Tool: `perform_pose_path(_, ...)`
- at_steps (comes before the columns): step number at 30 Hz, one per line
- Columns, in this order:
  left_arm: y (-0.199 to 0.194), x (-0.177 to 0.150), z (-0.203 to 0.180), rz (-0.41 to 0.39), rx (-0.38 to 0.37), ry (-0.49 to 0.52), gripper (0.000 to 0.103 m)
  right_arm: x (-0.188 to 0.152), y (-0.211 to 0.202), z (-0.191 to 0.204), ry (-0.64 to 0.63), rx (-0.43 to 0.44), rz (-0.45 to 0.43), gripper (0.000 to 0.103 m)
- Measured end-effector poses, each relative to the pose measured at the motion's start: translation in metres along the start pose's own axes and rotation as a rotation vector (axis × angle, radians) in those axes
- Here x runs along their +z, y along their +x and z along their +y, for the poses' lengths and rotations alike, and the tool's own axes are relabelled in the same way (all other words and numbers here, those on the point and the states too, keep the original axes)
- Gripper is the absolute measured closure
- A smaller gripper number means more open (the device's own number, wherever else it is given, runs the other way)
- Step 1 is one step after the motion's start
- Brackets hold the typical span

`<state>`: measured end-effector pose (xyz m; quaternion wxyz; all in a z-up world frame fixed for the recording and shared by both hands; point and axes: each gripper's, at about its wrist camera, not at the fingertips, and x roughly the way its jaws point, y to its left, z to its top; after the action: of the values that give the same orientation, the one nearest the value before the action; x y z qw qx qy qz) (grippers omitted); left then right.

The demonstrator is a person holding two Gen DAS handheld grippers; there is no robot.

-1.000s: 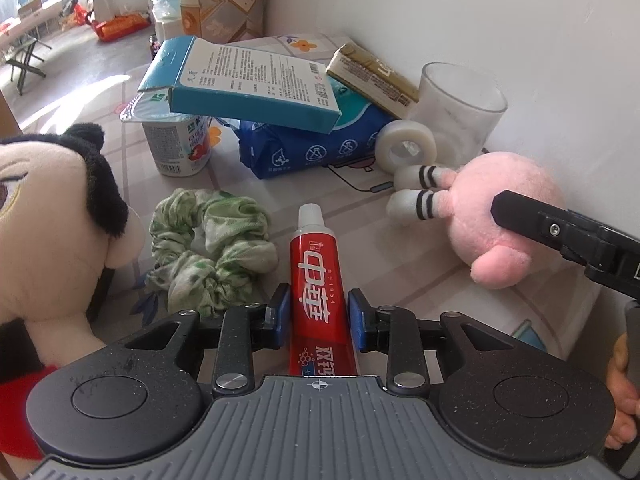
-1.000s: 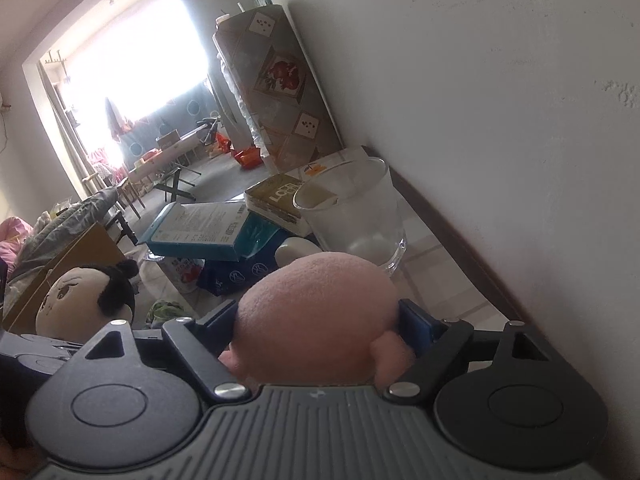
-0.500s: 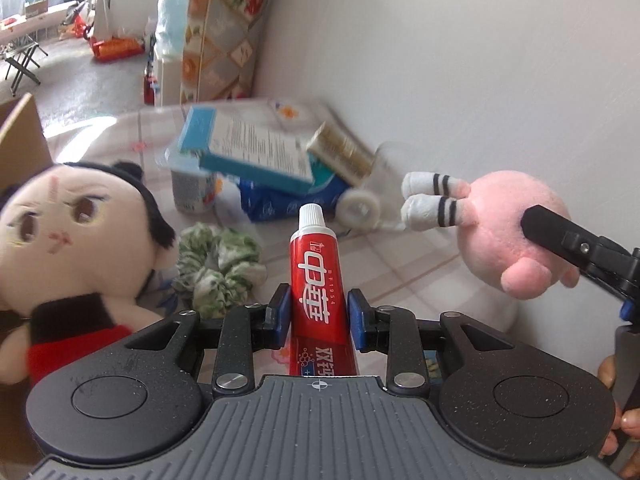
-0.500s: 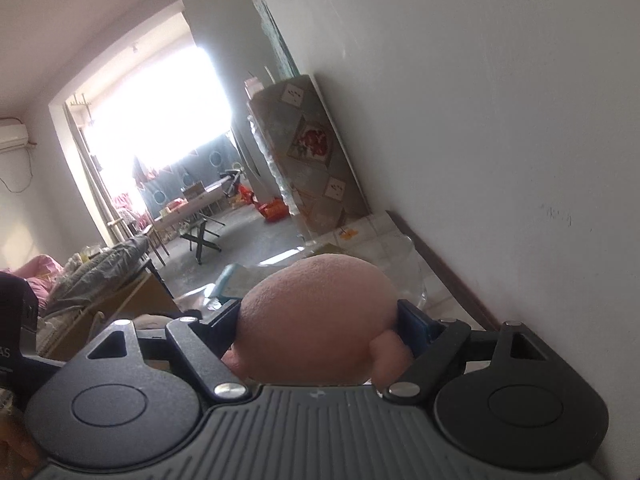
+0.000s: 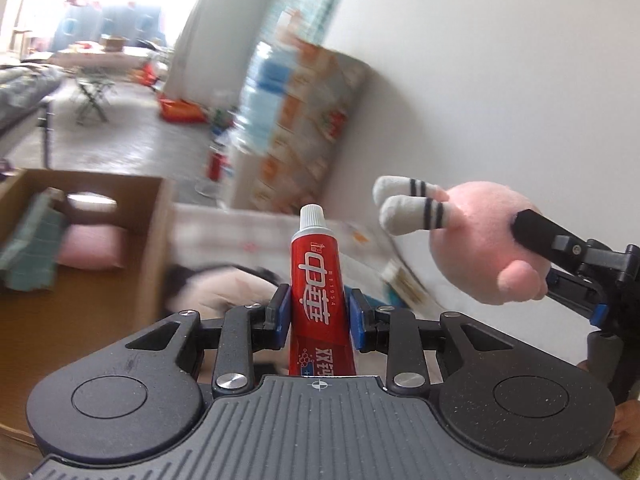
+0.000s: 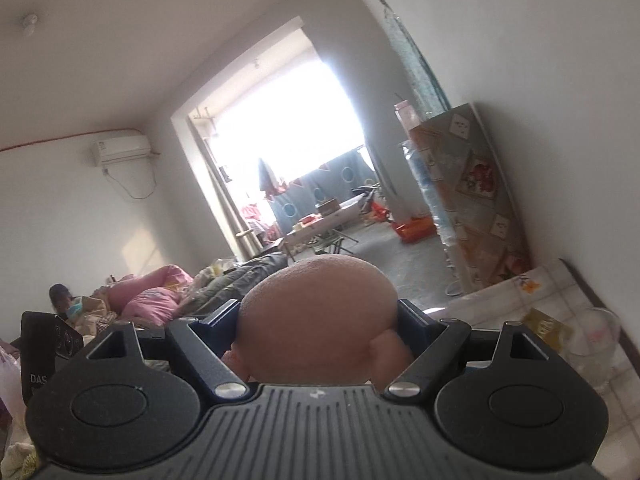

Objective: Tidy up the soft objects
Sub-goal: 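Carry the toothpaste with the left tool while the right tool carries the pink plush to the box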

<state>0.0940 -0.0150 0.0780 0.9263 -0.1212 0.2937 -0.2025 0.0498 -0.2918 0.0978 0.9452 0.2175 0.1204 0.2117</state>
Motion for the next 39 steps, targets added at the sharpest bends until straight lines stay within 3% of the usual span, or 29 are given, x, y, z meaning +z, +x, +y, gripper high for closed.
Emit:
perform_pose_path(7, -0.004, 0.040, 0.067, -0.032, 0.169, -0.047, 0.075, 0.015, 0.085, 0.034, 0.033, 0.135, 0.075, 0.018)
perform_pose_path(13, 0.055, 0.062, 0.134, 0.086, 0.292, -0.109, 0.075, 0.011, 0.144, 0.035, 0.069, 0.158, 0.111, 0.018)
perform_pose_path(19, 0.139, 0.066, 0.163, 0.274, 0.274, -0.127, 0.075, -0.001, 0.167, 0.025, 0.073, 0.158, 0.140, 0.018)
perform_pose_path(24, 0.192, 0.066, 0.163, 0.349, 0.263, -0.110, 0.074, -0.007, 0.169, 0.012, 0.074, 0.120, 0.143, 0.017)
perform_pose_path(27, 0.196, 0.072, 0.171, 0.291, 0.290, -0.144, 0.071, -0.009, 0.166, 0.002, 0.087, 0.101, 0.145, 0.017)
perform_pose_path(31, 0.190, 0.071, 0.177, 0.287, 0.265, -0.196, 0.066, -0.012, 0.162, -0.004, 0.093, 0.080, 0.150, 0.017)
perform_pose_path(39, 0.154, 0.079, 0.166, 0.238, 0.245, -0.209, 0.060, -0.006, 0.154, 0.006, 0.087, 0.078, 0.147, 0.017)
